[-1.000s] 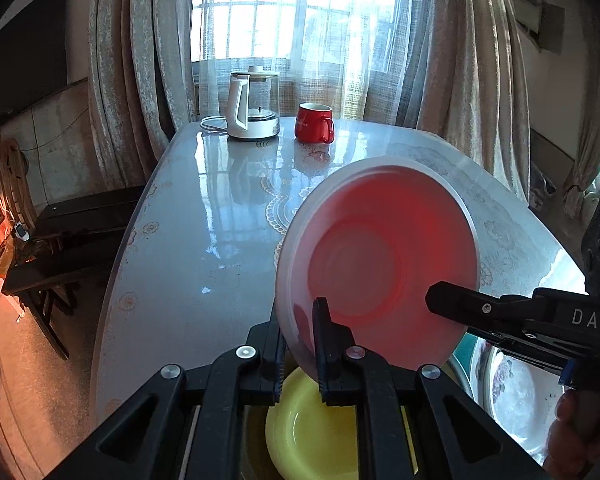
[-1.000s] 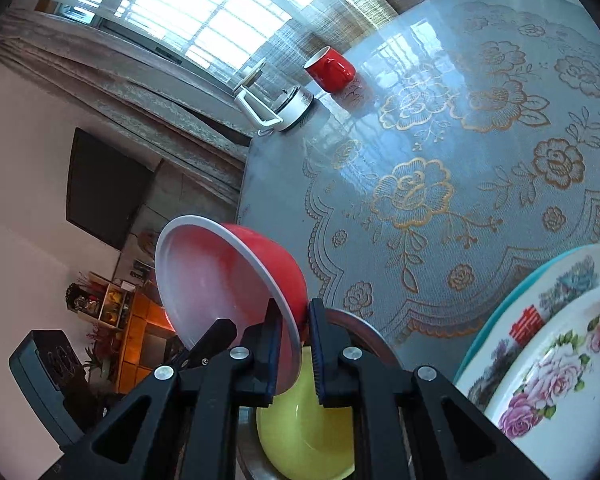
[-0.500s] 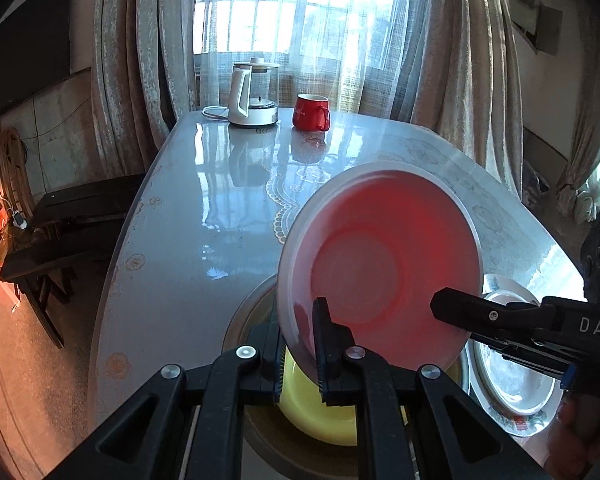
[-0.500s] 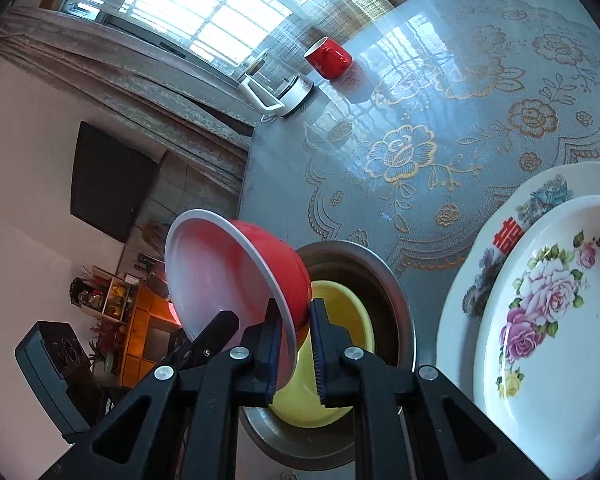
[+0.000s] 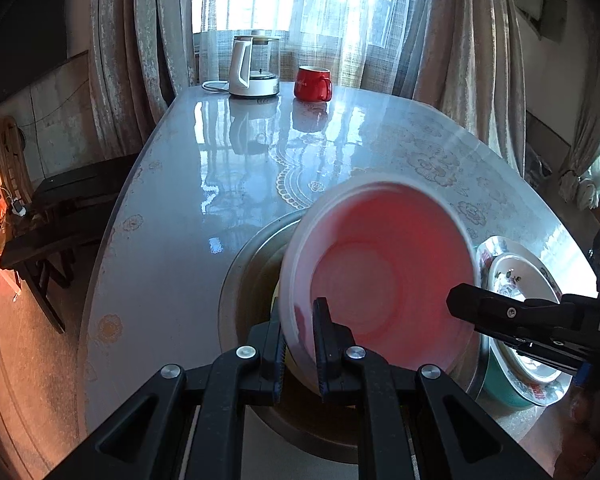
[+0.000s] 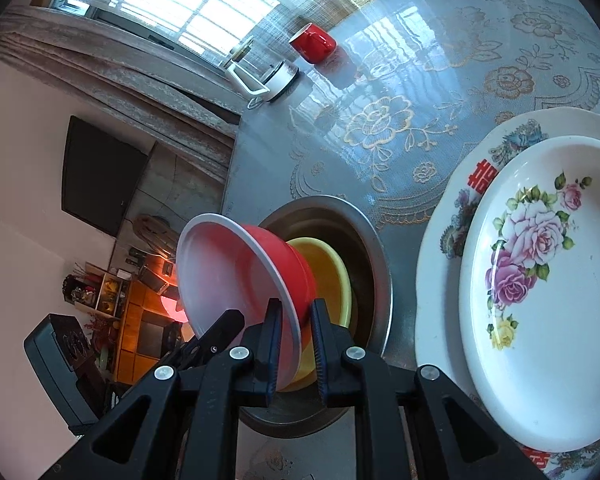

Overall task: Organize plates and bowls
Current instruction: 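Carry the red bowl with both grippers over the yellow bowl, then lower the red bowl into the yellow bowl and open the left gripper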

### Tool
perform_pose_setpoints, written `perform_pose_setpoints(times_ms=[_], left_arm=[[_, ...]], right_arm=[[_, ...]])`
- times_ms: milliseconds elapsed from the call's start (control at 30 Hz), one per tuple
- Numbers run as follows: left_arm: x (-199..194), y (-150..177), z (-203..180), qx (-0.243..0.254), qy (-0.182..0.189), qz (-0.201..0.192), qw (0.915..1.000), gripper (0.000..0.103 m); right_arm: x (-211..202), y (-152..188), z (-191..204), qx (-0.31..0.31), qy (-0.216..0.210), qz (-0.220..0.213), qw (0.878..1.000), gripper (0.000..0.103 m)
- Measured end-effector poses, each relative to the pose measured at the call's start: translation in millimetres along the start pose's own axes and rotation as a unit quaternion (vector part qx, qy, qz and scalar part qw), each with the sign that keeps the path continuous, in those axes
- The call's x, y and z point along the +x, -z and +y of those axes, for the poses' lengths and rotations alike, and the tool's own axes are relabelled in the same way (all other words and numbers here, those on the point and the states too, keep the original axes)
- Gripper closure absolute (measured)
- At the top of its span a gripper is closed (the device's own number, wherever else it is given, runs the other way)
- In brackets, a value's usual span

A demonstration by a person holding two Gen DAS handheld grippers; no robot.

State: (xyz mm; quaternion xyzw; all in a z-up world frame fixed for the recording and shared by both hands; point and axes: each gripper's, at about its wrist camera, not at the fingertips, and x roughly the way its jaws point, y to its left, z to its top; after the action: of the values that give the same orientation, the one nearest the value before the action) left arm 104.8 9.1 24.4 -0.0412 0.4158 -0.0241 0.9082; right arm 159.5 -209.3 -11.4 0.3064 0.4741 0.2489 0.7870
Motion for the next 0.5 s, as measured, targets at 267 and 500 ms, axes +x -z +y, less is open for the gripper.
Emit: perform_pose_setpoints(times_ms=[267,500], left_arm=[[2.2,3.7,2.2,0.001,-0.006,-0.001,1.0,0.089],[5.5,0.3,3.2,0.004,-0.015,0.001,0.9999,0.089]], right_arm=[[0.1,5.4,-6.1,0.0,0.01,0.001,1.0,0.083],[-5.4,7.7,-5.1,-0.004,0.015,-0.008,1.0,0.083]])
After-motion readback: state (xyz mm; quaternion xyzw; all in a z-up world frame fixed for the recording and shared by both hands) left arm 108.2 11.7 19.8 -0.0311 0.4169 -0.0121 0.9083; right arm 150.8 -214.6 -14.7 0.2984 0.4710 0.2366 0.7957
